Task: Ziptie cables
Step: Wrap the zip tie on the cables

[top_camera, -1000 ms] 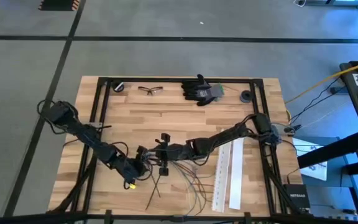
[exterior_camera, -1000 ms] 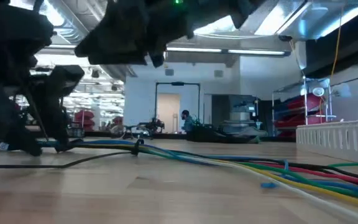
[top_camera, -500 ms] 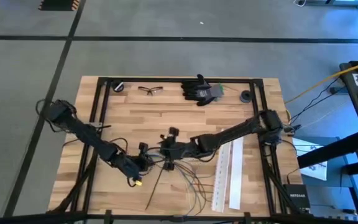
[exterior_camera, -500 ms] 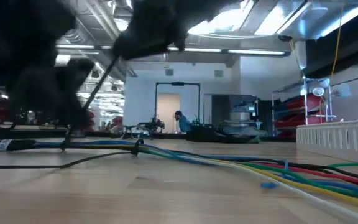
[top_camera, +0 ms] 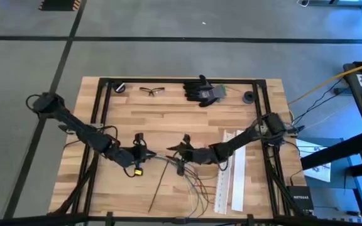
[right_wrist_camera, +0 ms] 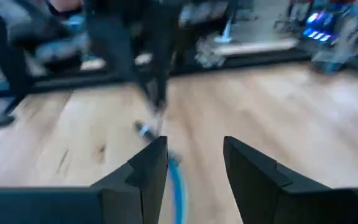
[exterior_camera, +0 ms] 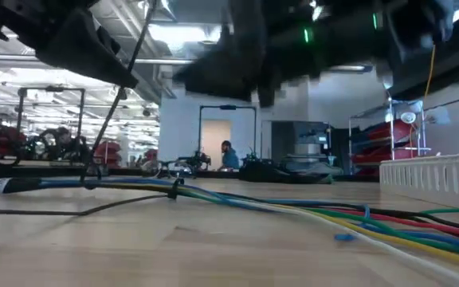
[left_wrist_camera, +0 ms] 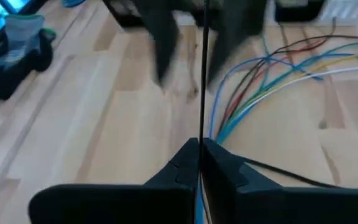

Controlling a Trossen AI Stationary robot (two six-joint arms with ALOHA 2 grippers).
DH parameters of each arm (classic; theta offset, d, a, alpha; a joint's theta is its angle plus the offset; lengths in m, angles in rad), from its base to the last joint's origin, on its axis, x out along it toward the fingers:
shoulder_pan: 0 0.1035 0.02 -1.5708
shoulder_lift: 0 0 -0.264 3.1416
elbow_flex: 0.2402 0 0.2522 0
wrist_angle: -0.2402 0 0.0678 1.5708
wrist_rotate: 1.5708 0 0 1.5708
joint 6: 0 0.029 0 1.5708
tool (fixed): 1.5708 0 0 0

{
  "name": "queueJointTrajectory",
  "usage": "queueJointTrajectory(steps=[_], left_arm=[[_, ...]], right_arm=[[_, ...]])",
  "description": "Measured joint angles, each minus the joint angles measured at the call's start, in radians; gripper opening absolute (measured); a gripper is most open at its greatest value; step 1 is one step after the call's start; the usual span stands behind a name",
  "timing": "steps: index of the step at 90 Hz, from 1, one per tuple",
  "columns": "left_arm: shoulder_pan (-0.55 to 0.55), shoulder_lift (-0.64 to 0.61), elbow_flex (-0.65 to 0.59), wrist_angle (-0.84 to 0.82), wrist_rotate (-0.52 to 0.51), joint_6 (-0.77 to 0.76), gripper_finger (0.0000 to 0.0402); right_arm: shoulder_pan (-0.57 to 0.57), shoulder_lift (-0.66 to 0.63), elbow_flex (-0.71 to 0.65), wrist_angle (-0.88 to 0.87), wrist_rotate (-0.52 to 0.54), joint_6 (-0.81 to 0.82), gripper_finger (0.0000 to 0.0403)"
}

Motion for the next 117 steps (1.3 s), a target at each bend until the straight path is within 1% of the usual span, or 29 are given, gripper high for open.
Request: queueJointTrajectory(steps=[7, 12, 16, 25, 31, 38, 46, 52, 63, 68, 76, 87, 93, 101, 107, 117], left_arm=[[0.009, -0.001, 0.0, 0.007, 0.0, -0.005, 0.0], [0.013, -0.001, 0.0, 0.008, 0.0, -0.005, 0.0], [0.017, -0.001, 0.0, 0.006, 0.0, -0.005, 0.0], [0.022, -0.001, 0.0, 0.007, 0.0, -0.011, 0.0], [0.022, -0.001, 0.0, 0.007, -0.001, -0.013, 0.0], [0.022, -0.001, 0.0, -0.002, -0.007, -0.011, 0.0], [0.022, -0.001, 0.0, -0.013, -0.011, -0.015, 0.0], [0.022, -0.001, 0.0, -0.017, -0.016, -0.015, 0.0], [0.022, -0.001, 0.0, -0.014, -0.033, -0.013, 0.0], [0.022, -0.003, 0.0, -0.013, -0.038, -0.012, 0.0], [0.022, -0.009, 0.005, -0.018, -0.051, -0.007, 0.0], [0.022, -0.048, 0.023, -0.062, -0.051, 0.007, 0.0], [0.022, -0.095, 0.05, -0.1, -0.077, 0.013, 0.0], [0.022, -0.163, 0.065, -0.22, -0.124, 0.014, 0.0], [0.022, -0.221, 0.082, -0.279, -0.146, 0.016, 0.0], [0.023, -0.301, 0.1, -0.346, -0.159, 0.012, 0.0]], right_arm=[[-0.006, 0.071, 0.034, 0.01, -0.08, 0.0, 0.0143], [-0.01, 0.124, 0.088, 0.022, -0.106, 0.001, 0.0143], [-0.01, 0.163, 0.142, 0.023, -0.109, 0.0, 0.0143], [-0.019, 0.247, 0.273, 0.007, -0.079, -0.015, 0.0143], [-0.03, 0.293, 0.354, -0.013, -0.091, -0.049, 0.0143], [-0.045, 0.325, 0.429, -0.095, -0.102, -0.051, 0.0136], [-0.056, 0.344, 0.48, -0.197, -0.108, -0.038, 0.0113], [-0.061, 0.355, 0.495, -0.214, -0.116, -0.034, 0.0086], [-0.067, 0.356, 0.501, -0.21, -0.124, -0.036, 0.0021], [-0.069, 0.355, 0.501, -0.219, -0.125, -0.034, 0.0007], [-0.074, 0.37, 0.501, -0.24, -0.122, -0.021, 0.001], [-0.074, 0.387, 0.502, -0.238, -0.12, -0.019, 0.0002], [-0.073, 0.404, 0.502, -0.239, -0.114, -0.017, 0.0001], [-0.073, 0.412, 0.503, -0.245, -0.113, -0.005, 0.0], [-0.073, 0.419, 0.504, -0.233, -0.108, 0.004, 0.0], [-0.073, 0.418, 0.503, -0.232, -0.106, 0.004, 0.0]])
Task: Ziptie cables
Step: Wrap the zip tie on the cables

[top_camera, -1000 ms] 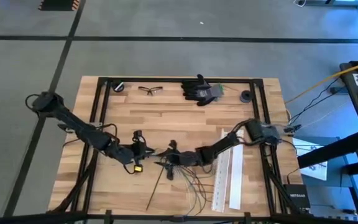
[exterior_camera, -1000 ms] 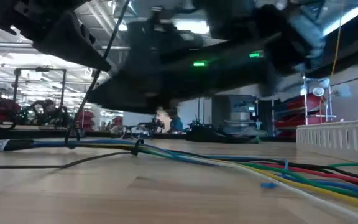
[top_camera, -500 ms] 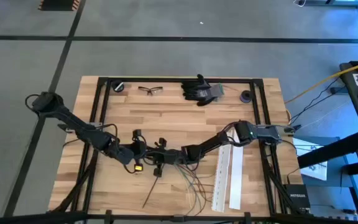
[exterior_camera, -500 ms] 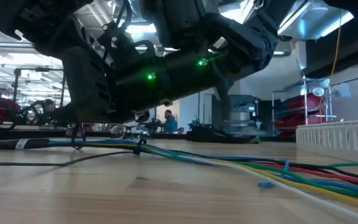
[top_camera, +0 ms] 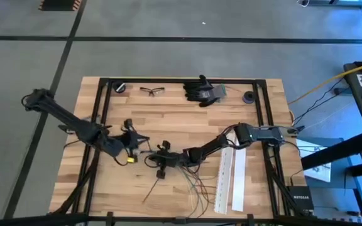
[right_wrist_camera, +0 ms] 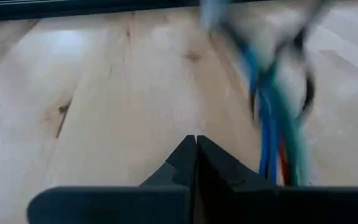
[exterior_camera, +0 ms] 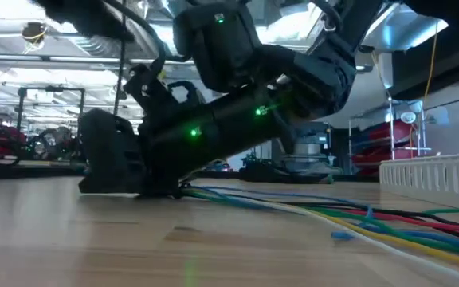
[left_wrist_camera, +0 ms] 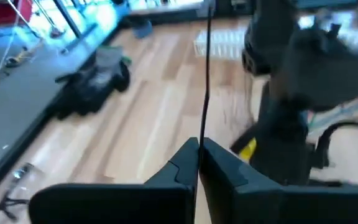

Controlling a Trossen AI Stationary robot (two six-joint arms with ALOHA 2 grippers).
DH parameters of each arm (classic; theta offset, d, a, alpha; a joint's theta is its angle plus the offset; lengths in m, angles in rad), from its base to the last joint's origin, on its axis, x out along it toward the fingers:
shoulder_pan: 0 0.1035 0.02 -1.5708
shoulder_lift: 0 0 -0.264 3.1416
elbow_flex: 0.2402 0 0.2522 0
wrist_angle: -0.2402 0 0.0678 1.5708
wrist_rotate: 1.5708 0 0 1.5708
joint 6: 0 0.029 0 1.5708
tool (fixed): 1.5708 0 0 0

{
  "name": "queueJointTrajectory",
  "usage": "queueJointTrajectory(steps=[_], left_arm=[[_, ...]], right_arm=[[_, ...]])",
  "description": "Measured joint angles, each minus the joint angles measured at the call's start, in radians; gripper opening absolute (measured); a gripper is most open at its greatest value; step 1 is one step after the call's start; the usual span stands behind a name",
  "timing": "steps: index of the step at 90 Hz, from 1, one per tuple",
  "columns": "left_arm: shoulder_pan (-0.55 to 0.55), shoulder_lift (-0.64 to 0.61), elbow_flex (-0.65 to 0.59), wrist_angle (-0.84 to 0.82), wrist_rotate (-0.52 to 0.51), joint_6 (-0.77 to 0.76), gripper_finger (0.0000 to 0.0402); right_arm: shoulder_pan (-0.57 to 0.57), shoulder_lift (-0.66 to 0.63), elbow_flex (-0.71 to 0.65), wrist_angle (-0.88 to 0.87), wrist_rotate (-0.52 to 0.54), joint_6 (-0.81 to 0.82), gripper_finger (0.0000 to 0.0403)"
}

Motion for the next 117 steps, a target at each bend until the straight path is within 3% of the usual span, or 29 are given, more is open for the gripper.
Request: queueJointTrajectory(steps=[21, 42, 67, 79, 95, 109, 117], left_arm=[[-0.003, -0.011, -0.003, -0.057, 0.003, -0.053, 0.0], [0.0, 0.028, -0.003, -0.052, 0.004, -0.056, 0.0], [-0.002, 0.052, -0.003, -0.026, 0.008, -0.049, 0.0], [-0.001, 0.052, -0.003, -0.025, 0.007, -0.044, 0.0], [-0.001, 0.052, -0.003, -0.024, 0.0, -0.044, 0.0], [-0.001, 0.052, -0.003, -0.022, -0.004, -0.044, 0.0], [-0.001, 0.052, -0.003, -0.014, -0.02, -0.029, 0.0]], right_arm=[[-0.002, -0.09, -0.004, -0.064, -0.063, -0.011, 0.0001], [-0.024, -0.136, -0.004, -0.071, 0.001, -0.024, 0.0003], [-0.084, -0.142, -0.004, -0.072, -0.008, 0.015, 0.0089], [-0.1, -0.14, -0.003, -0.059, -0.024, 0.008, 0.0104], [-0.1, -0.088, -0.001, 0.008, -0.054, -0.004, 0.0078], [-0.099, -0.05, -0.002, 0.014, -0.071, -0.007, 0.0012], [-0.099, -0.034, -0.001, 0.021, -0.071, -0.003, 0.0008]])
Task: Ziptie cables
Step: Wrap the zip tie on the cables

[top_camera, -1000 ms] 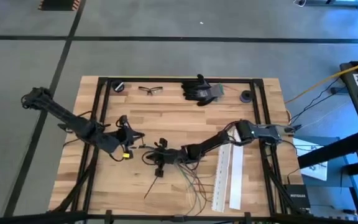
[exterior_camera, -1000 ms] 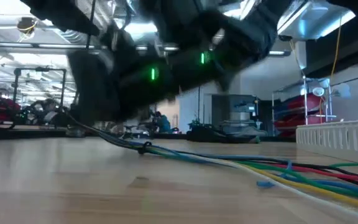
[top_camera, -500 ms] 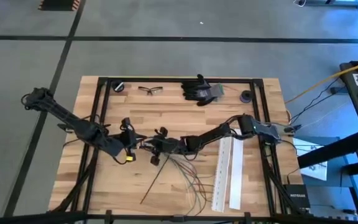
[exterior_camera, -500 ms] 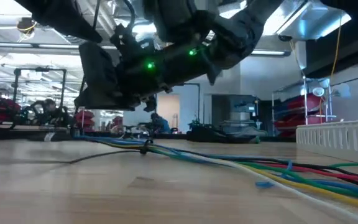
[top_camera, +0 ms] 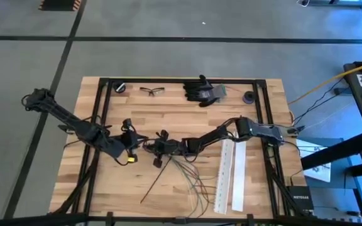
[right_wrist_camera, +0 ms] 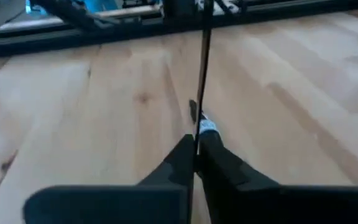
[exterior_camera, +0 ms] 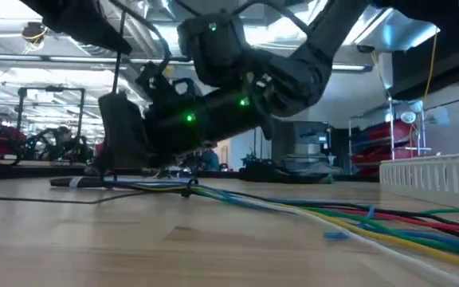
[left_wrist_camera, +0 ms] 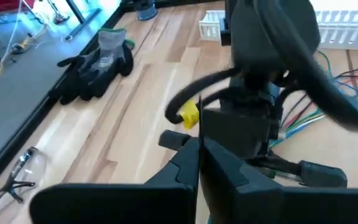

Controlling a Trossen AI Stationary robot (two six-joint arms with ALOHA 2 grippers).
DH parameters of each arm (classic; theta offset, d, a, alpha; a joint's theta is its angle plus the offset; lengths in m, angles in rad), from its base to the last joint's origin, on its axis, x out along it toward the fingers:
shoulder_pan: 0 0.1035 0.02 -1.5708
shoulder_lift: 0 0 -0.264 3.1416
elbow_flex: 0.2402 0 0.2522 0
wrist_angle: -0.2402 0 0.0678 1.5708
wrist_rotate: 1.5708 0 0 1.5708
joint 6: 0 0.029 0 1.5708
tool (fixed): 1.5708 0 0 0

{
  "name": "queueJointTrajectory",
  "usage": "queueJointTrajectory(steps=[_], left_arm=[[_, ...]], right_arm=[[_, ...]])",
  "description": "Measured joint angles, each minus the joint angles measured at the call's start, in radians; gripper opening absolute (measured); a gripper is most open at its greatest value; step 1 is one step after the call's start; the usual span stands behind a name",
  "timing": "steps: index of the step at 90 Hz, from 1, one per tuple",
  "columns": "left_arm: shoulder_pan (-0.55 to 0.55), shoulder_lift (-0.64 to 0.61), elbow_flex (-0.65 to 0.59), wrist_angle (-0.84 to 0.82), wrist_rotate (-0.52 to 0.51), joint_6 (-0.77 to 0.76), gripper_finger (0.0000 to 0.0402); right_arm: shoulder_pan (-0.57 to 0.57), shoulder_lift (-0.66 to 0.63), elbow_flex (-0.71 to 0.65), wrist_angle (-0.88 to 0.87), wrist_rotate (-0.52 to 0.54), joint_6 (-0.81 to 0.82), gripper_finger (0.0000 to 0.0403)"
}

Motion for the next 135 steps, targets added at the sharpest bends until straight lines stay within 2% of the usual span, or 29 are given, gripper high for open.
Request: queueJointTrajectory(steps=[18, 42, 58, 76, 97, 108, 117, 125, 135], left_arm=[[0.001, -0.015, 0.0, 0.024, -0.009, 0.035, 0.0], [0.028, -0.126, 0.0, 0.025, -0.013, 0.084, 0.0], [0.028, -0.139, 0.0, 0.021, -0.002, 0.08, 0.0], [0.028, -0.139, 0.0, -0.049, 0.001, 0.0, 0.0012], [0.026, -0.139, 0.0, -0.167, 0.008, -0.177, 0.0092], [0.025, -0.139, 0.0, -0.262, 0.098, -0.29, 0.0123], [0.017, -0.139, 0.0, -0.328, 0.145, -0.372, 0.0133], [-0.016, -0.139, -0.001, -0.371, 0.145, -0.425, 0.0136], [-0.09, -0.139, -0.035, -0.349, 0.116, -0.502, 0.0136]], right_arm=[[0.0, 0.035, 0.002, 0.014, -0.008, 0.01, 0.0001], [0.001, 0.063, 0.005, 0.043, -0.028, 0.05, 0.0], [0.0, 0.067, 0.002, 0.082, -0.034, 0.05, 0.0], [0.0, 0.067, 0.001, 0.083, -0.051, 0.05, 0.0], [0.0, 0.069, 0.001, 0.097, -0.061, 0.031, 0.0], [0.0, 0.069, 0.0, 0.1, -0.063, 0.029, 0.0], [0.0, 0.069, 0.0, 0.101, -0.063, 0.029, 0.0], [0.0, 0.069, 0.0, 0.102, -0.063, 0.029, 0.0], [0.0, 0.069, 0.0, 0.103, -0.064, 0.029, 0.0]])
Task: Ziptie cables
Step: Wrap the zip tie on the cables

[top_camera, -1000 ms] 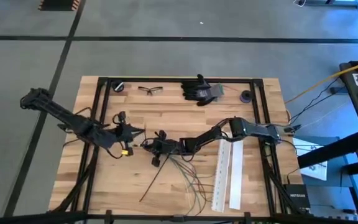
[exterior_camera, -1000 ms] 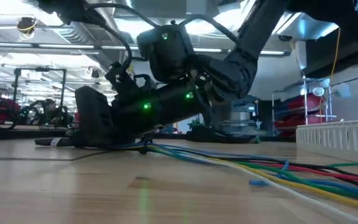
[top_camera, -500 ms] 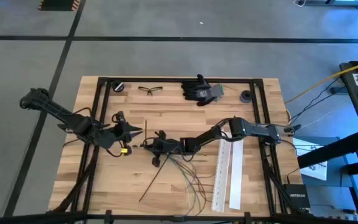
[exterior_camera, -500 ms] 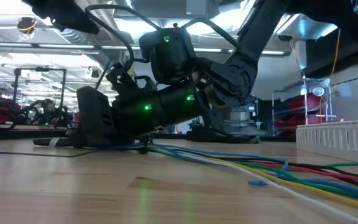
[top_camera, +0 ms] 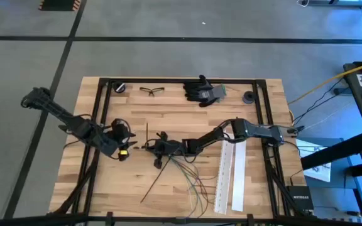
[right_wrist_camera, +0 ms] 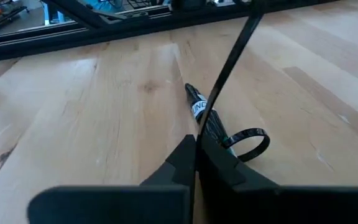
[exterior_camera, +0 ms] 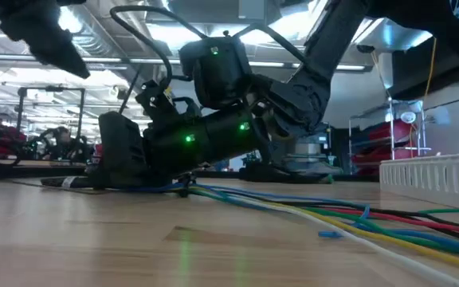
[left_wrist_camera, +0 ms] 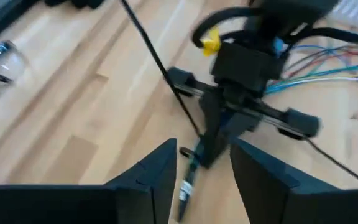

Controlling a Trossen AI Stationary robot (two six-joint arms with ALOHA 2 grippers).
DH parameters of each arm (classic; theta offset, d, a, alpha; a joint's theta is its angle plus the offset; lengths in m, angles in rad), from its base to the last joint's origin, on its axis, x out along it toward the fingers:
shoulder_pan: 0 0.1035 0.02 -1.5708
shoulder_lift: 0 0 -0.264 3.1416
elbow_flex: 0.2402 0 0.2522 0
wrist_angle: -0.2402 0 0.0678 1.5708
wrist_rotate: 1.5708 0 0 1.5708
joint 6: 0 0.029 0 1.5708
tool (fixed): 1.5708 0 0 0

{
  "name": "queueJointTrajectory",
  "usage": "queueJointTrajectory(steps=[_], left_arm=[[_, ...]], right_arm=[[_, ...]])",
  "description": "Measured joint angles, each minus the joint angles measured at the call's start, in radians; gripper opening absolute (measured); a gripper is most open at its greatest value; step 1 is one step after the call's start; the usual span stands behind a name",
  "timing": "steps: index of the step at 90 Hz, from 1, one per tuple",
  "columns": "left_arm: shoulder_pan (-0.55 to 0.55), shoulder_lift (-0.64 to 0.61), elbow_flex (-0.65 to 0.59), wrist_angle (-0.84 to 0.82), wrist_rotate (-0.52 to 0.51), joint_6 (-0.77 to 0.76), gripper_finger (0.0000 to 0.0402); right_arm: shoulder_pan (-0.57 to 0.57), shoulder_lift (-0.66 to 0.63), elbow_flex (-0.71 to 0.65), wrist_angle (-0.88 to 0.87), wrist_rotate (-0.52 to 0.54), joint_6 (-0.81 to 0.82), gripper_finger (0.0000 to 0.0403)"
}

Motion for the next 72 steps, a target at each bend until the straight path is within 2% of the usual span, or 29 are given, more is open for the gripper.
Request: queueJointTrajectory(steps=[16, 30, 40, 53, 72], left_arm=[[-0.144, 0.005, -0.135, 0.109, -0.139, -0.191, 0.0137], [-0.189, 0.076, -0.237, 0.338, -0.164, -0.234, 0.0137], [-0.2, 0.168, -0.275, 0.424, -0.163, -0.251, 0.0137], [-0.194, 0.291, -0.288, 0.452, -0.163, -0.312, 0.0137], [-0.149, 0.402, -0.289, 0.548, -0.163, -0.34, 0.0137]], right_arm=[[0.0, 0.0, 0.0, 0.001, -0.001, 0.0, 0.0], [0.0, 0.0, 0.0, 0.002, -0.001, 0.0, 0.0], [0.0, 0.0, 0.0, 0.002, -0.001, -0.002, 0.0], [0.0, 0.001, 0.0, 0.015, -0.001, -0.003, 0.0], [0.0, 0.001, -0.001, 0.021, -0.003, -0.007, 0.0]])
